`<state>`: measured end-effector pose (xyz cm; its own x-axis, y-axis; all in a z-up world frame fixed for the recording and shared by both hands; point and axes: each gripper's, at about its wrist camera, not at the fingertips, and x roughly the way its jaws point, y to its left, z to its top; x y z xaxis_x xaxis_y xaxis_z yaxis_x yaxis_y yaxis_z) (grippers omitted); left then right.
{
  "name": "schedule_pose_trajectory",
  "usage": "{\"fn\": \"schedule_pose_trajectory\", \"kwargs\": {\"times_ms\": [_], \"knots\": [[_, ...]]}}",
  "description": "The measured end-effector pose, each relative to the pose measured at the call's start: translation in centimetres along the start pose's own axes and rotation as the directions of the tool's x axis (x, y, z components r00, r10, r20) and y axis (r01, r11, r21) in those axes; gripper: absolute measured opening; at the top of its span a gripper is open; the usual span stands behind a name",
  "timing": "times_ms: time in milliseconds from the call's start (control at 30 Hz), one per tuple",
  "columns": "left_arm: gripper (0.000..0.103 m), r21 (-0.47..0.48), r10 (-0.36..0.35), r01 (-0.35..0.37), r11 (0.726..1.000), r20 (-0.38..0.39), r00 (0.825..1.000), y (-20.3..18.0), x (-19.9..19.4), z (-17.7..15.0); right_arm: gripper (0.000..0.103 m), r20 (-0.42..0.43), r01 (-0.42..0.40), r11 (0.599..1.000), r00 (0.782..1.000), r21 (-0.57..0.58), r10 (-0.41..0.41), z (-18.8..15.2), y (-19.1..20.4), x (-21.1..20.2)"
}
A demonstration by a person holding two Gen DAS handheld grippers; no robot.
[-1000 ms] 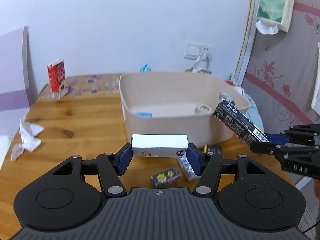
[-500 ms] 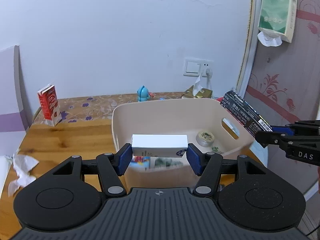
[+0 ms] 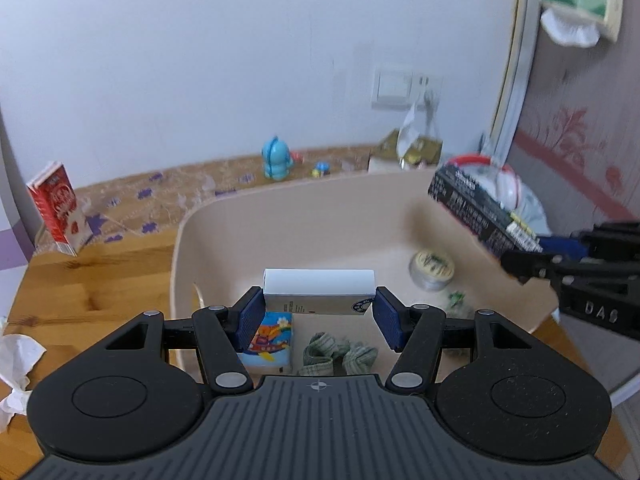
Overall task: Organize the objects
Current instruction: 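Carry both boxes over the basket and open both tools to drop them, then return both tools to the remaining items beside the basket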
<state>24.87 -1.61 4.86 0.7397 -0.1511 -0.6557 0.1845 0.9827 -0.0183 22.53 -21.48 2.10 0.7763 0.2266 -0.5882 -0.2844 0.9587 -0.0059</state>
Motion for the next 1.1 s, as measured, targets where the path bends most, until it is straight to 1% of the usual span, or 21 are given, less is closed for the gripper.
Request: {"fn": "schedule_pose_trajectory", "kwargs": {"times_ms": [200, 300, 433, 500, 567, 600, 633, 667, 733, 767, 800, 867, 933, 1000, 1033, 1067, 1100], "knots": [[0.061, 0.016, 0.021, -0.019, 1.000, -0.109, 0.994, 0.2, 3.4, -0.4, 0.022, -0.118, 0.029, 1.000, 0.993, -0.006, -0.030, 0.1, -0.6, 2.9], [0.061, 0.052, 0.036, -0.030, 0.998, -0.123, 0.992, 0.0, 3.9, -0.4, 0.022, -0.167, 0.046, 0.998, 0.985, -0.033, -0.051, 0.1, -0.6, 3.9], [0.061, 0.055, 0.015, -0.006, 0.998, -0.172, 0.985, -0.1, 4.6, -0.6, 0.022, -0.212, 0.044, 0.997, 0.976, -0.065, -0.057, 0.2, -0.3, 4.6], [0.061, 0.055, 0.025, -0.016, 0.998, -0.175, 0.984, -0.3, 4.8, -0.7, 0.022, -0.228, 0.045, 0.996, 0.972, -0.081, -0.062, 0.2, -0.1, 4.8], [0.062, 0.045, 0.020, -0.013, 0.999, -0.164, 0.986, -0.2, 4.6, -0.8, 0.022, -0.241, 0.047, 0.995, 0.968, -0.086, -0.066, 0.1, 0.1, 4.9], [0.062, 0.038, 0.016, -0.010, 0.999, -0.157, 0.987, -0.2, 4.5, -0.7, 0.025, -0.243, 0.048, 0.995, 0.968, -0.087, -0.068, 0.1, 0.2, 5.0], [0.062, 0.030, 0.013, -0.008, 1.000, -0.149, 0.989, -0.1, 4.2, -0.7, 0.034, -0.239, 0.050, 0.995, 0.968, -0.088, -0.069, 0.0, 0.3, 4.9], [0.062, 0.025, 0.013, -0.010, 1.000, -0.136, 0.991, -0.1, 3.8, -0.6, 0.036, -0.229, 0.053, 0.995, 0.971, -0.088, -0.072, -0.1, 0.3, 4.7], [0.069, 0.023, 0.022, -0.020, 1.000, -0.094, 0.995, -0.3, 2.7, -0.5, 0.045, -0.200, 0.054, 0.996, 0.977, -0.078, -0.068, -0.1, 0.4, 4.1], [0.074, 0.023, 0.027, -0.026, 0.999, -0.071, 0.997, -0.4, 2.1, -0.5, 0.053, -0.184, 0.055, 0.996, 0.981, -0.072, -0.067, 0.0, 0.5, 3.6], [0.077, 0.021, 0.029, -0.028, 0.999, -0.051, 0.998, -0.4, 1.5, -0.5, 0.060, -0.157, 0.057, 0.996, 0.985, -0.068, -0.067, 0.0, 0.6, 3.0], [0.080, 0.019, 0.026, -0.026, 0.999, -0.023, 0.999, -0.5, 0.2, -0.4, 0.064, -0.119, 0.063, 0.996, 0.990, -0.070, -0.071, 0.2, 0.8, 1.9], [0.083, 0.018, 0.027, -0.027, 0.999, -0.006, 1.000, -0.6, -0.9, -0.4, 0.070, -0.089, 0.065, 0.996, 0.994, -0.064, -0.070, 0.4, 1.0, 0.8], [0.084, 0.022, 0.034, -0.035, 0.999, 0.007, 0.999, -0.7, -2.0, -0.6, 0.080, -0.064, 0.056, 0.997, 0.996, -0.050, -0.059, 0.5, 1.0, -0.4], [0.085, 0.023, 0.037, -0.037, 0.999, 0.014, 0.999, -0.7, -2.6, -0.7, 0.081, -0.054, 0.055, 0.998, 0.997, -0.043, -0.058, 0.4, 1.0, -0.9], [0.085, 0.024, 0.038, -0.039, 0.999, 0.020, 0.999, -0.7, -3.2, -1.0, 0.086, -0.045, 0.054, 0.998, 0.997, -0.036, -0.055, 0.3, 1.0, -1.4], [0.086, 0.024, 0.039, -0.039, 0.999, 0.024, 0.999, -0.6, -3.6, -1.3, 0.094, -0.036, 0.052, 0.998, 0.998, -0.028, -0.053, 0.1, 1.0, -1.9]]}}
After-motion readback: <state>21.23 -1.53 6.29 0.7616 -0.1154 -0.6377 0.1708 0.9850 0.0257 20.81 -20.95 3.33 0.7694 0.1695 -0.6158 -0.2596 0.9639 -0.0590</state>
